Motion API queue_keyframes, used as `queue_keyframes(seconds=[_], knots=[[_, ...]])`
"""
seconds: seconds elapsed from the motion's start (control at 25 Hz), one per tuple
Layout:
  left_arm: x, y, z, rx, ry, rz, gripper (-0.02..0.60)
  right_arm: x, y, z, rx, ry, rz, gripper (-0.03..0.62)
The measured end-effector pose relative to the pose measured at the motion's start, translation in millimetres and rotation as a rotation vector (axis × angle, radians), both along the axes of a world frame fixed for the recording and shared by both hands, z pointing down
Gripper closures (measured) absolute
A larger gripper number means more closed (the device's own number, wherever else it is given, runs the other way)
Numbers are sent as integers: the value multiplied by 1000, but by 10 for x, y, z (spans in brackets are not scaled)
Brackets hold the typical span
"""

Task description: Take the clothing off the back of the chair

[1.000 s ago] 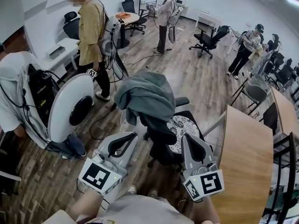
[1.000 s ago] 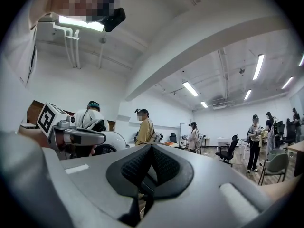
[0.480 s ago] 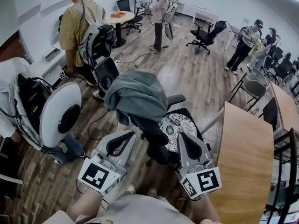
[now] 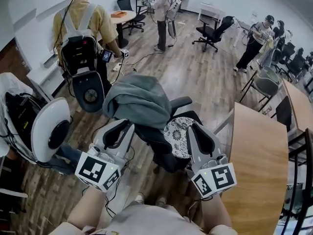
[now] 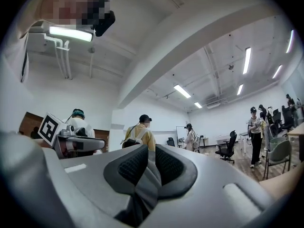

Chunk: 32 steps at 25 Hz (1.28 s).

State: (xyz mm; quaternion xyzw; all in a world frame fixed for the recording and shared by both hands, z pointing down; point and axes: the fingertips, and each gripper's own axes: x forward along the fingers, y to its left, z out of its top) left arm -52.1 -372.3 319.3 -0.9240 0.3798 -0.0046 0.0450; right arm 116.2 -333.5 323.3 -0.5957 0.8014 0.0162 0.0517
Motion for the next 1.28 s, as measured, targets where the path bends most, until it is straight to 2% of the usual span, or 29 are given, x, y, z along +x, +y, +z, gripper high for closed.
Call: queue_keyframes(seconds=[0.08, 0.32, 0.48, 0.68, 0.84, 1.04, 1.28], knots=[[8, -163, -21, 1, -13, -8, 513, 35, -126, -33, 4, -10, 2, 520], [140, -667, 149, -31, -105, -20, 357, 137, -554, 24, -21, -30, -46, 380], [128, -971, 308, -91, -105, -16, 296, 100, -877, 174, -47, -66, -99, 295], [58, -1313, 447, -146, -107, -30, 256, 42, -1290, 401, -95, -130, -175, 209], [8, -1472, 482, -167, -111, -44, 247, 12, -1539, 633, -143, -138, -218, 155], [-101, -1591, 664, -215, -90, -50, 230, -33, -1786, 1140, -236, -166, -263, 128], [-230, -1709, 865, -290, -85, -25, 221, -202, -2035, 1569, -363, -255, -342, 98]])
